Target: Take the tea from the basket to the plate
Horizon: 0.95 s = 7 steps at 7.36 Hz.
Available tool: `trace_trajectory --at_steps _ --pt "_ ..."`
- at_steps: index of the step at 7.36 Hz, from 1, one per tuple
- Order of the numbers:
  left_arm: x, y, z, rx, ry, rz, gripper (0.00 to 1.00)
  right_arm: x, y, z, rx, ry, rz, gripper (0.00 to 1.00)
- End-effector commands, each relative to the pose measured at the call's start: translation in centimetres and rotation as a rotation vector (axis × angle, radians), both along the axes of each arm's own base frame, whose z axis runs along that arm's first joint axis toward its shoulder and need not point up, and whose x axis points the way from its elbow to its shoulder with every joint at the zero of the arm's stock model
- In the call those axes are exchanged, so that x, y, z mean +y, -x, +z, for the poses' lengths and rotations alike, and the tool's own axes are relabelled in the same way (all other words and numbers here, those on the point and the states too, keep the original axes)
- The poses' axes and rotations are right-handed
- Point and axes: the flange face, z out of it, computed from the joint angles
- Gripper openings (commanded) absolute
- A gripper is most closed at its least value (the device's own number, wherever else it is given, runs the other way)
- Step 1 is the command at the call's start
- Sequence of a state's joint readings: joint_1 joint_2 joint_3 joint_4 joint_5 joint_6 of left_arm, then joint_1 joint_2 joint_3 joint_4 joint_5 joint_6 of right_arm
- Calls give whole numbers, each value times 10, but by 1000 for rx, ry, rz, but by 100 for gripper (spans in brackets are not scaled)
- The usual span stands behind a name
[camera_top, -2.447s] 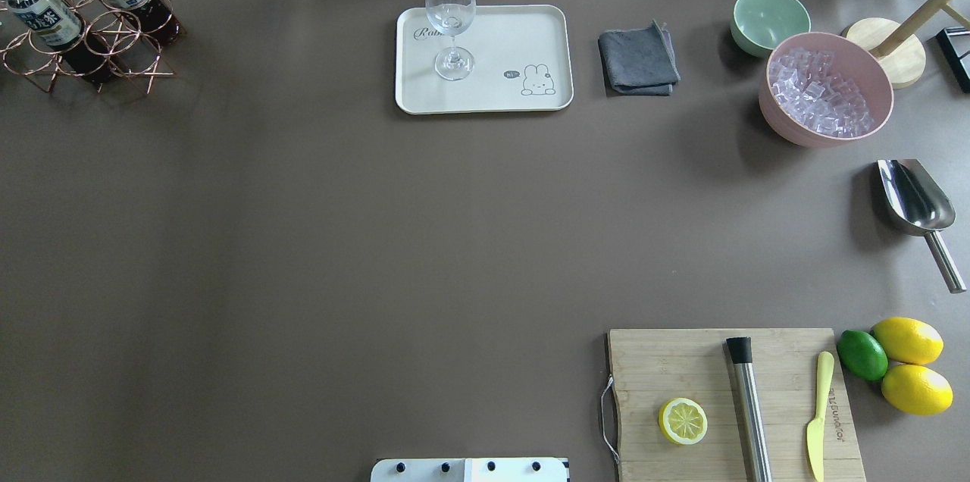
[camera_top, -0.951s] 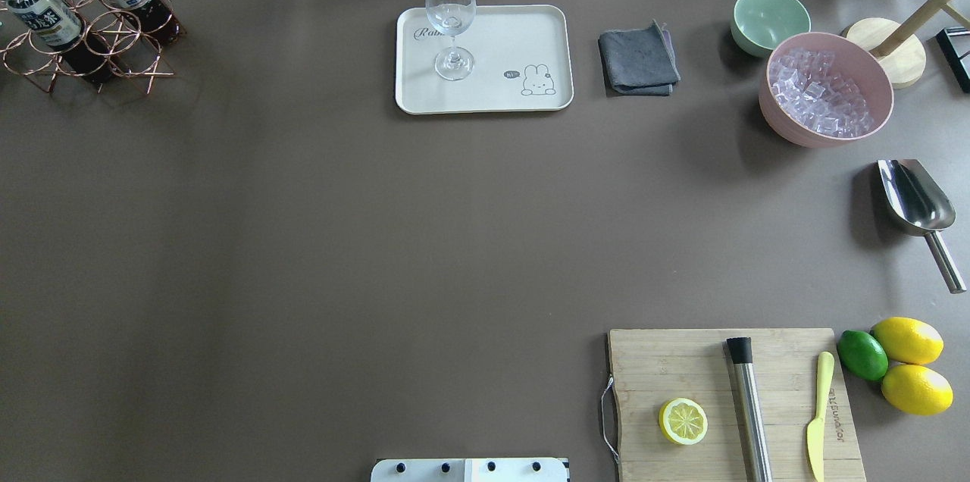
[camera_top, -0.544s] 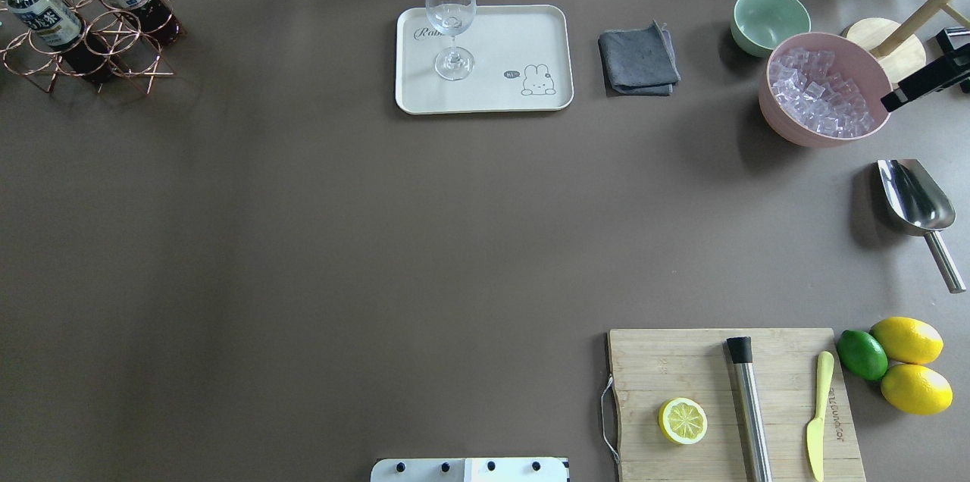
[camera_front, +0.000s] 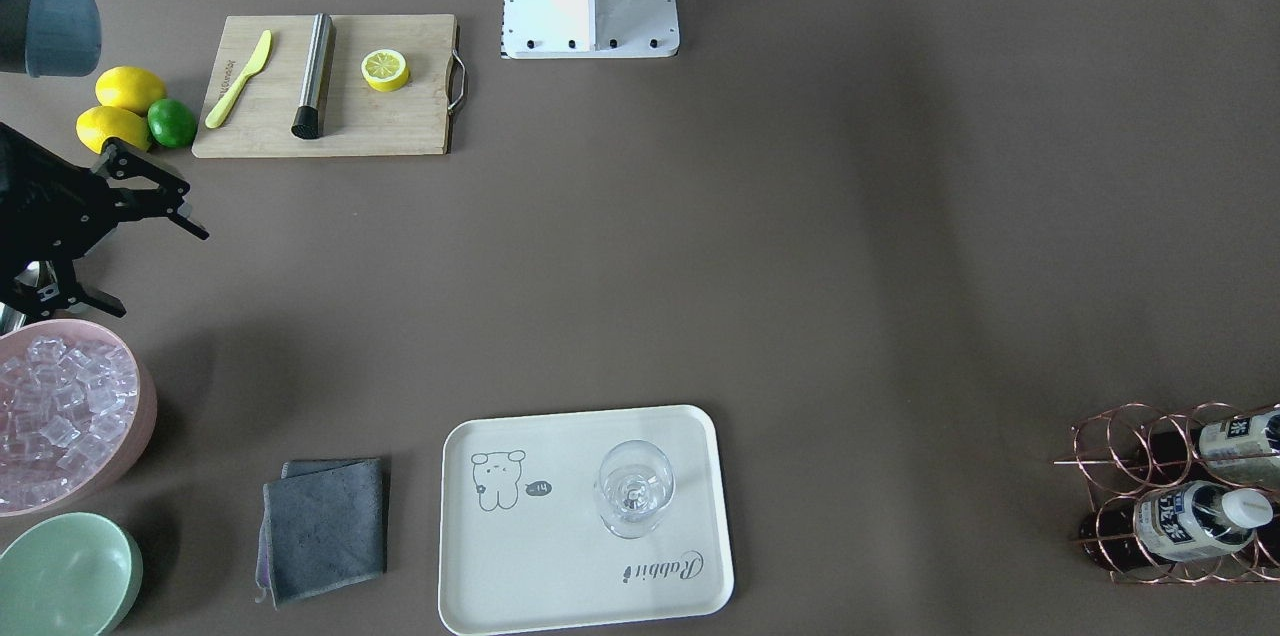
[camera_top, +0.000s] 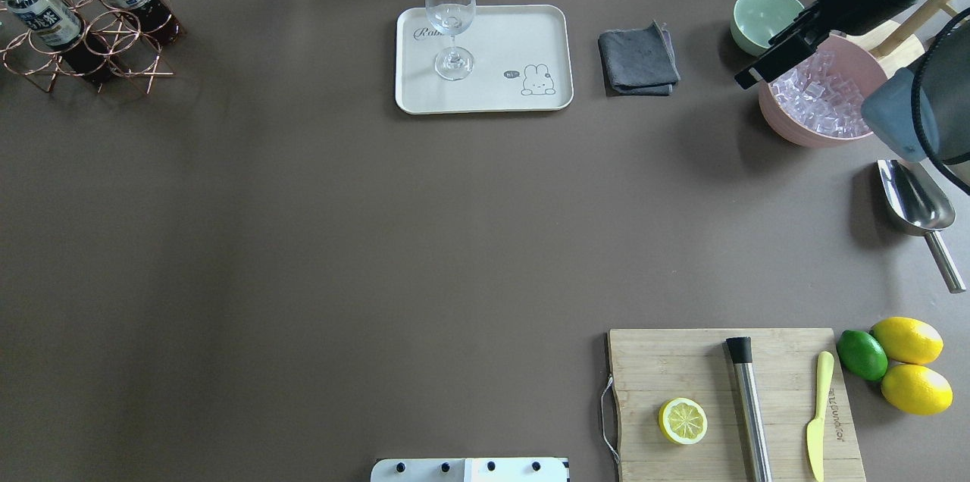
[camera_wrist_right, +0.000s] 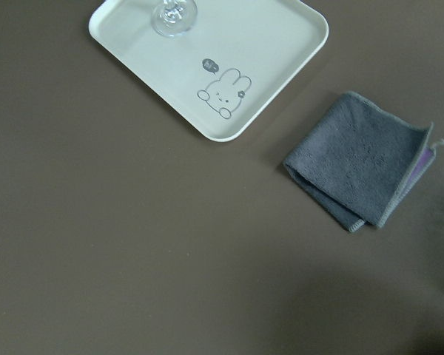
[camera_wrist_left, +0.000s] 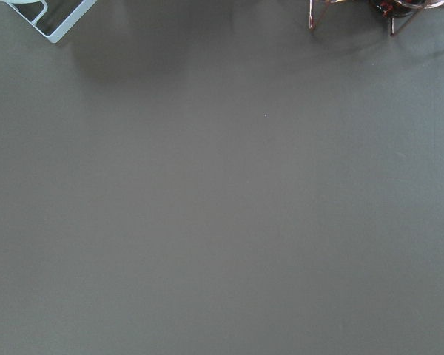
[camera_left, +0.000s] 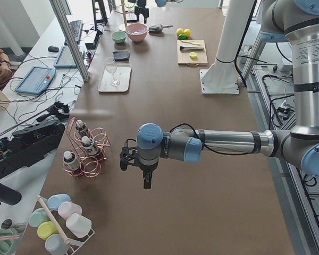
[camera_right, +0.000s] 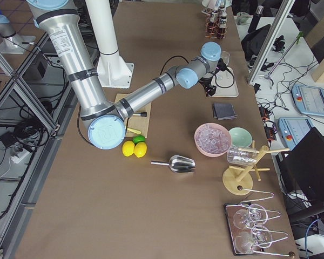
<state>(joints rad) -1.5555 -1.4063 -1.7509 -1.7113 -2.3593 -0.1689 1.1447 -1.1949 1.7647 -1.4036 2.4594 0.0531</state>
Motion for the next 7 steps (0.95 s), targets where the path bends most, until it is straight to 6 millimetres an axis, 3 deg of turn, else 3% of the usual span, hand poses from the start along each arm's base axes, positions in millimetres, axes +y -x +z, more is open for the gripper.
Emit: trace_trajectory --at_steps 1,2,4,6,7 --pt "-21 -1 -17 42 208 -239 97 17 11 -15 -114 -161 1 100" --pt "-27 -1 -32 67 294 -351 97 27 6 -9 -158 -236 17 100" --pt "-66 -1 -62 119 467 -579 97 34 1 18 -238 -323 61 100" --pt "-108 5 -94 189 622 -784 97 26 3 60 -319 -423 108 100" --pt "-126 10 -120 233 672 -871 97 27 1 80 -365 -480 126 100"
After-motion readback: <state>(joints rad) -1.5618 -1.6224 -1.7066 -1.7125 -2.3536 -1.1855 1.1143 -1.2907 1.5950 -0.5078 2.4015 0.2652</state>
